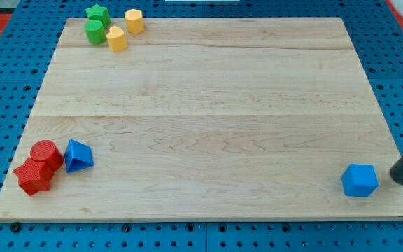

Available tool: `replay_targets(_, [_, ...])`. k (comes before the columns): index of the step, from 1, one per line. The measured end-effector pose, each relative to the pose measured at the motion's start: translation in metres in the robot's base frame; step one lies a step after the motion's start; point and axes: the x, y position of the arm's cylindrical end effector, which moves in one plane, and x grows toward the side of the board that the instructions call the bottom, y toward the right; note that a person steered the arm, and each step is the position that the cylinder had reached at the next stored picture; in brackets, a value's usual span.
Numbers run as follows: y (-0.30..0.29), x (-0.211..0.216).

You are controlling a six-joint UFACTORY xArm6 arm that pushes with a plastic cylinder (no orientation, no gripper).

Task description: Place red blocks and blue blocks to the bottom left corner

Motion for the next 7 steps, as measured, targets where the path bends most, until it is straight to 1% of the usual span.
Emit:
replay_targets(1, [-0.070, 0.000])
replay_targets(2, [-0.108, 0.000])
replay_targets(3, [-0.079, 0.007])
replay_targets(4, [-0.087, 0.023])
replay_targets(5, [-0.138, 0.021])
replay_targets(6, [-0.198, 0.004])
replay_targets(7, [-0.244, -0.002])
